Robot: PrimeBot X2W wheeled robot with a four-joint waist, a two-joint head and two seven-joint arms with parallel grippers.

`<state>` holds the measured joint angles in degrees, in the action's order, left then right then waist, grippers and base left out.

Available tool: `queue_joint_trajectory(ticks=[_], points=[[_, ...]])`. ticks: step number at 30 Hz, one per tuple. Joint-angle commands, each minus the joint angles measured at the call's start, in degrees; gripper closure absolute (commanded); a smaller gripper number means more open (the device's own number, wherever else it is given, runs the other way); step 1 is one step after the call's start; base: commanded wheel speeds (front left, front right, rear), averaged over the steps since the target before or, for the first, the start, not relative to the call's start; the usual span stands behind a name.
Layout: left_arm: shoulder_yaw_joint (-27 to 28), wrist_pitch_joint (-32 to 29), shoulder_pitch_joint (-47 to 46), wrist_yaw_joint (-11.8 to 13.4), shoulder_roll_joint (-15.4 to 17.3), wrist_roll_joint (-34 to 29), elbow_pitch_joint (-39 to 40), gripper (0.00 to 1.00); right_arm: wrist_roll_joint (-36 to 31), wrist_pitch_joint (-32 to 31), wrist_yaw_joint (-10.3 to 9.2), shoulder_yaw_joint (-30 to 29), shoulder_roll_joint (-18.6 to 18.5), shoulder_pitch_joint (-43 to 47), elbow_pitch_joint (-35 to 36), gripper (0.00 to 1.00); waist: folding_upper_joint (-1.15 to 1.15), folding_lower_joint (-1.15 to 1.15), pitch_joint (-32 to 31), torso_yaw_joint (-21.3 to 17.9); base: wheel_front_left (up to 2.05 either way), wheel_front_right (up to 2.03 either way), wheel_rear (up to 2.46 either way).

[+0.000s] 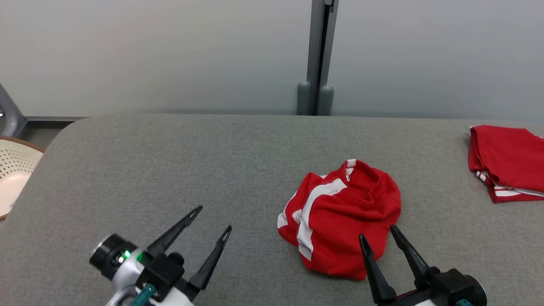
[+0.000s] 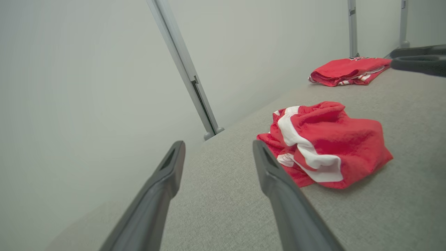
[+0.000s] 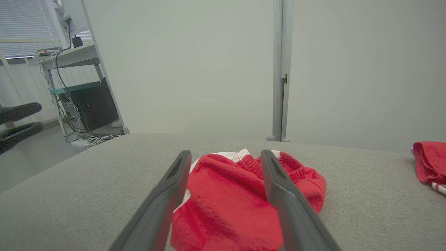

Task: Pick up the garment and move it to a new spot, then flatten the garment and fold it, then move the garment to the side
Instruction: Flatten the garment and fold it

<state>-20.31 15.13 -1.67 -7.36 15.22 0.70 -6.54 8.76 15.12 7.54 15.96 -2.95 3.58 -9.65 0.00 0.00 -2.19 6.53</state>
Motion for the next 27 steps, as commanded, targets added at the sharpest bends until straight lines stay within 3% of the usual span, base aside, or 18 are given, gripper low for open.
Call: queue_joint_trajectory(ticks=[1,5,8,19,24,27], points=[[-4.36,-0.04,-5.77,-0.05,3.66,2.81,-1.16,0.0,-0.6,0.03,-0.11,0.3,-0.33,-1.41,0.29,0.0,0.0,0.0,2.27,-1.97,0.0,0.0,0.0],[-15.09,-0.4,-18.81,-0.08,10.2,7.93,-3.05,0.0,-1.21,0.03,-0.11,-0.03,-0.27,-3.81,1.09,0.0,0.0,0.0,7.31,-4.81,0.0,0.0,0.0],[-23.42,-2.19,-28.5,-0.08,11.8,11.66,-4.66,0.0,-1.76,0.03,-0.11,-0.31,-0.17,-4.98,1.44,0.0,0.0,0.0,10.93,-6.62,0.0,0.0,0.0],[-48.55,-5.28,-55.08,-0.07,5.88,16.14,-14.72,0.0,-2.64,0.03,-0.11,-0.55,0.0,-10.09,2.46,0.0,0.0,0.0,20.0,-12.06,0.0,0.0,0.0],[-52.99,-8.3,-60.82,-0.07,3.8,17.12,-21.14,0.0,-2.39,0.03,-0.11,-0.68,0.02,-11.16,2.82,0.0,0.0,0.0,21.3,-14.16,0.0,0.0,0.0],[-53.19,-11.65,-57.57,-0.07,2.66,13.17,-21.2,0.0,-2.1,0.03,-0.11,-0.68,0.02,-11.13,2.86,0.0,0.0,0.0,21.58,-15.06,0.0,0.0,0.0]])
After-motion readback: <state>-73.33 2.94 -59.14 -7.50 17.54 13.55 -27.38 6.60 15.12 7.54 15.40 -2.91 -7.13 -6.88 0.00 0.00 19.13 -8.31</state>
